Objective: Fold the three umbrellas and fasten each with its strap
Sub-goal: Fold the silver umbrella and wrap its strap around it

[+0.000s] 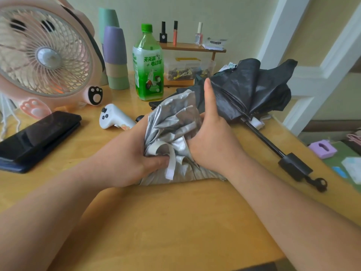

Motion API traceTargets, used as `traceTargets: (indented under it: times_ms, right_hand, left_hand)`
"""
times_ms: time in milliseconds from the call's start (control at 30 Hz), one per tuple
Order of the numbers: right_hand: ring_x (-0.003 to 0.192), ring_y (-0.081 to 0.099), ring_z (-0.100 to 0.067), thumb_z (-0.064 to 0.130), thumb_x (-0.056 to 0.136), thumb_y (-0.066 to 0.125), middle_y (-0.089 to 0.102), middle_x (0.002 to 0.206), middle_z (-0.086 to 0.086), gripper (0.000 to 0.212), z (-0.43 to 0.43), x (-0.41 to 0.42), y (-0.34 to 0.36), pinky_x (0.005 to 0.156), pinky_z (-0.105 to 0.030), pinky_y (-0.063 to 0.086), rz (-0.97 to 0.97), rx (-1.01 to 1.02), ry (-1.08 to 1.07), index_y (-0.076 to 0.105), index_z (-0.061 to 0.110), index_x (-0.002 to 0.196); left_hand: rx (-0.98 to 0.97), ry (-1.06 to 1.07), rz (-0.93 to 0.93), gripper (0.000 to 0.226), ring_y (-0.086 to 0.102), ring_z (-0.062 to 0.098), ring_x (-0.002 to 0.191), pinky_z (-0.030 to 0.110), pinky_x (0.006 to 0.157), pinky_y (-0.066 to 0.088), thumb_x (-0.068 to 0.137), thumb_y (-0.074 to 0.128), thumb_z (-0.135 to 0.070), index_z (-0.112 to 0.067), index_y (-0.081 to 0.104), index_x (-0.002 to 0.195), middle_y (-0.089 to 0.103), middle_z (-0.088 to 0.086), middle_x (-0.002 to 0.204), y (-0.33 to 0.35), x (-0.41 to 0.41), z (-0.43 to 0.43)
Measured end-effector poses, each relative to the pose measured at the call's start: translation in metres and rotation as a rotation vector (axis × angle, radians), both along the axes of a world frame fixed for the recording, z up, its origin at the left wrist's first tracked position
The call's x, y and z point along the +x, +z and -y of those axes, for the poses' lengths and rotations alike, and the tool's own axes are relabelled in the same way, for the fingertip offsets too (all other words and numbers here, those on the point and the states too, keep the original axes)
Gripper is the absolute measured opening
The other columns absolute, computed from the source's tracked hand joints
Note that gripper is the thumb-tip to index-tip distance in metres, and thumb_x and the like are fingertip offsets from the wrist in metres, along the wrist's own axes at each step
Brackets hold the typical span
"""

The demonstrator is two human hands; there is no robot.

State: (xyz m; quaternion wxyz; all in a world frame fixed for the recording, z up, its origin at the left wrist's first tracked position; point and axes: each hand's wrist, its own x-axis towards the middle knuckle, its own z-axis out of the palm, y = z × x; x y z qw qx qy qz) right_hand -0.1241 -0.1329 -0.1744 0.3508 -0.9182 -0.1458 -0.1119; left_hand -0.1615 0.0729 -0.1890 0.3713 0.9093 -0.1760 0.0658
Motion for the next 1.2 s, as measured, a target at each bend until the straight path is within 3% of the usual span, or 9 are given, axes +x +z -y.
traceTargets:
  times_ms: [133, 300, 400, 633, 767, 833, 933, 1100, 1200]
  right_hand:
    - [0.069, 0.069, -0.015, 0.034, 0.081, 0.078, 0.069, 0.084, 0.005, 0.126, 0.004, 0.001, 0.001, 0.064, -0.042, 0.061, -0.073, 0.078, -0.013, -0.023, 0.048, 0.155]
    - [0.089, 0.071, -0.002, 0.039, 0.077, 0.085, 0.069, 0.113, 0.009, 0.125, 0.023, 0.009, 0.001, 0.074, -0.021, 0.054, -0.213, 0.196, 0.083, -0.011, 0.053, 0.157]
    - [0.118, 0.069, -0.02, 0.029, 0.075, 0.088, 0.056, 0.144, 0.001, 0.124, 0.04, 0.009, 0.003, 0.103, -0.047, 0.052, -0.326, 0.328, 0.34, 0.0, 0.057, 0.156]
    - [0.153, 0.023, -0.002, 0.024, 0.074, 0.089, 0.023, 0.168, 0.016, 0.129, 0.034, 0.001, 0.004, 0.125, -0.045, 0.028, -0.24, 0.078, 0.489, -0.005, 0.066, 0.151]
    - [0.15, 0.035, -0.009, 0.022, 0.077, 0.088, 0.032, 0.164, 0.016, 0.13, 0.031, -0.004, 0.008, 0.121, -0.046, 0.036, -0.226, 0.032, 0.418, -0.01, 0.067, 0.149]
    - [0.133, 0.058, -0.023, 0.029, 0.077, 0.088, 0.048, 0.149, 0.016, 0.13, 0.023, -0.01, 0.012, 0.109, -0.049, 0.05, -0.19, -0.02, 0.338, -0.015, 0.069, 0.146]
    - [0.106, 0.069, -0.014, 0.05, 0.069, 0.088, 0.056, 0.14, 0.016, 0.134, 0.011, -0.015, 0.014, 0.093, -0.042, 0.058, -0.142, -0.12, 0.248, -0.022, 0.069, 0.143]
    - [0.128, 0.058, -0.018, 0.066, 0.068, 0.081, 0.045, 0.157, 0.015, 0.137, 0.007, -0.016, 0.007, 0.097, -0.036, 0.051, -0.024, -0.18, 0.143, -0.032, 0.059, 0.144]
    - [0.123, 0.061, -0.021, 0.07, 0.068, 0.079, 0.051, 0.153, 0.01, 0.139, 0.008, -0.015, 0.004, 0.091, -0.036, 0.051, -0.013, -0.185, 0.101, -0.035, 0.054, 0.145]
  left_hand:
    - [-0.012, 0.009, -0.007, 0.075, 0.051, -0.021, 0.112, -0.001, 0.086, 0.036, 0.085, 0.074, -0.033, -0.058, 0.031, 0.141, 0.055, -0.046, 0.119, 0.001, 0.0, 0.0]
    - [-0.047, 0.002, -0.007, 0.077, 0.048, -0.017, 0.123, 0.008, 0.1, 0.037, 0.088, 0.07, -0.035, -0.051, 0.028, 0.151, 0.053, -0.042, 0.131, -0.001, 0.0, 0.003]
    - [-0.035, 0.023, -0.003, 0.077, 0.051, -0.015, 0.12, 0.014, 0.098, 0.04, 0.088, 0.071, -0.039, -0.053, 0.027, 0.15, 0.057, -0.04, 0.127, -0.003, 0.001, 0.003]
    - [-0.04, 0.01, -0.01, 0.078, 0.052, -0.015, 0.119, 0.013, 0.097, 0.04, 0.087, 0.074, -0.038, -0.052, 0.029, 0.149, 0.059, -0.038, 0.126, -0.004, 0.002, 0.002]
    - [-0.033, 0.013, -0.015, 0.078, 0.052, -0.018, 0.117, 0.007, 0.094, 0.038, 0.087, 0.074, -0.038, -0.052, 0.029, 0.148, 0.058, -0.04, 0.125, -0.003, 0.001, 0.002]
    - [-0.026, 0.002, -0.017, 0.078, 0.052, -0.017, 0.118, 0.008, 0.095, 0.039, 0.087, 0.073, -0.039, -0.053, 0.028, 0.149, 0.057, -0.041, 0.125, -0.002, -0.001, 0.002]
    - [-0.06, -0.03, -0.031, 0.077, 0.053, -0.015, 0.12, 0.019, 0.103, 0.042, 0.09, 0.072, -0.034, -0.053, 0.027, 0.15, 0.057, -0.039, 0.128, -0.001, -0.003, 0.003]
    - [-0.23, -0.166, -0.109, 0.078, 0.045, -0.001, 0.139, 0.041, 0.117, 0.035, 0.092, 0.07, -0.043, -0.044, 0.025, 0.155, 0.05, -0.026, 0.147, 0.0, -0.004, 0.001]
    - [-0.126, -0.19, -0.112, 0.105, 0.045, -0.001, 0.139, 0.039, 0.117, 0.036, 0.078, 0.087, -0.039, -0.046, 0.017, 0.157, 0.048, -0.027, 0.148, 0.001, -0.004, -0.002]
